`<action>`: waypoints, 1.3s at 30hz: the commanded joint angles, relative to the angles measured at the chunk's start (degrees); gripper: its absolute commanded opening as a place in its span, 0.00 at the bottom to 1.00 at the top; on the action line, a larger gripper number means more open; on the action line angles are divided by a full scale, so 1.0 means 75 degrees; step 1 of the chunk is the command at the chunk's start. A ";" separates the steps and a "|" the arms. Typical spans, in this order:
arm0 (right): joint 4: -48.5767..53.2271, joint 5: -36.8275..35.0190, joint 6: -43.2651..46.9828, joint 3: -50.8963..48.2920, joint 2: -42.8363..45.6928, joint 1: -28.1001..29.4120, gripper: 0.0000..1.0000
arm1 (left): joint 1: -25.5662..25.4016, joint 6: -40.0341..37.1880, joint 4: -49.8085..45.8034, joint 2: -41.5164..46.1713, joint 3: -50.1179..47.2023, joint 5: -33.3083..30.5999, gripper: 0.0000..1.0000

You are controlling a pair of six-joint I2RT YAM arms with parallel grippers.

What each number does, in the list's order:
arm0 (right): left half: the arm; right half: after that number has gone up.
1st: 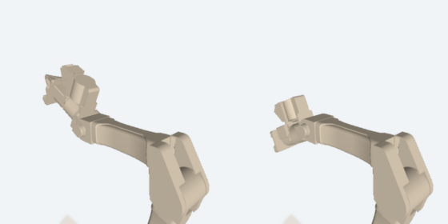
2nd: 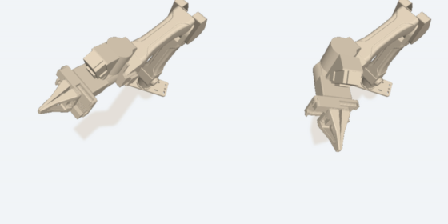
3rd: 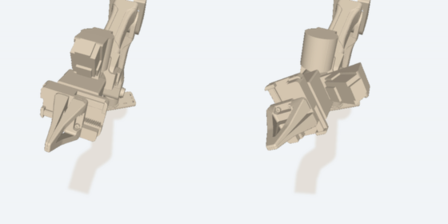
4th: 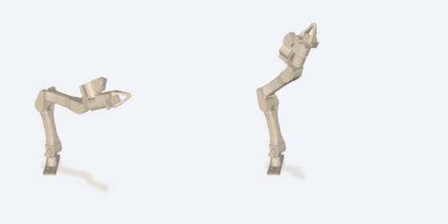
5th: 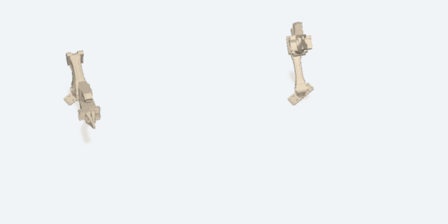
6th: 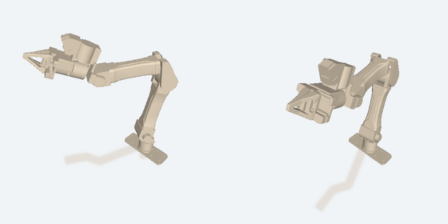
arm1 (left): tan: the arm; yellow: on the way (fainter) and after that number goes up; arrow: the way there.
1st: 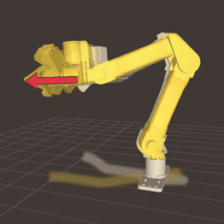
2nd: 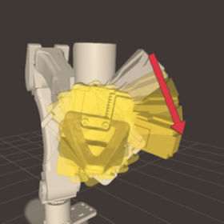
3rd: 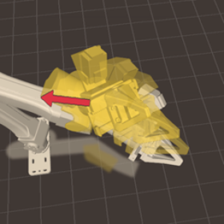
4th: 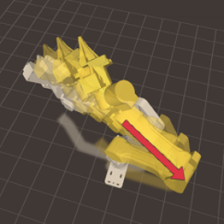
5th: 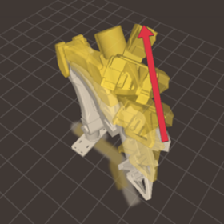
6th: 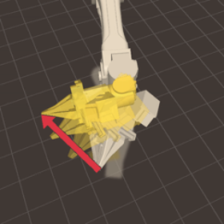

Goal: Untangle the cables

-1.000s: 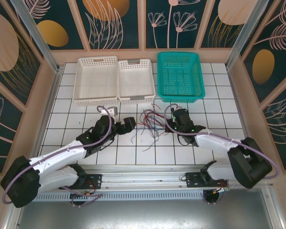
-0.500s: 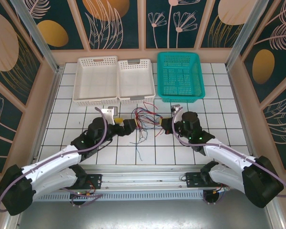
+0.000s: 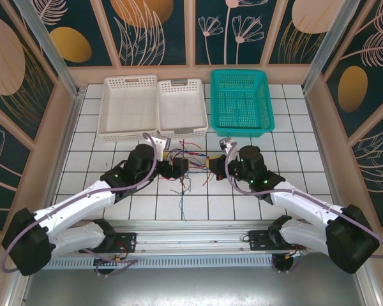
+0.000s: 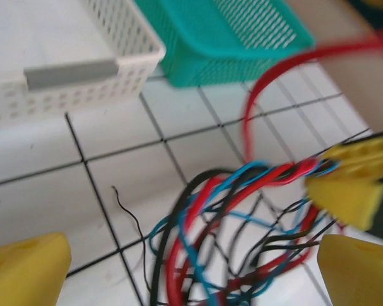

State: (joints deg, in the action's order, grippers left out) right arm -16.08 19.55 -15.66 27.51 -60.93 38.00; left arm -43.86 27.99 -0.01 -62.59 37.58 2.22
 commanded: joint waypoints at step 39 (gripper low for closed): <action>-0.0096 0.0810 0.0334 0.0586 -0.0081 0.0169 0.00 | -0.0046 0.0537 0.2383 0.0469 -0.1529 0.1802 0.32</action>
State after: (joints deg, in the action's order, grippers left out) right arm -15.59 26.35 -13.78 29.34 -61.47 38.74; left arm -43.86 31.77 15.68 -60.05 27.16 14.61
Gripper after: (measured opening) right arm 0.047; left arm 0.342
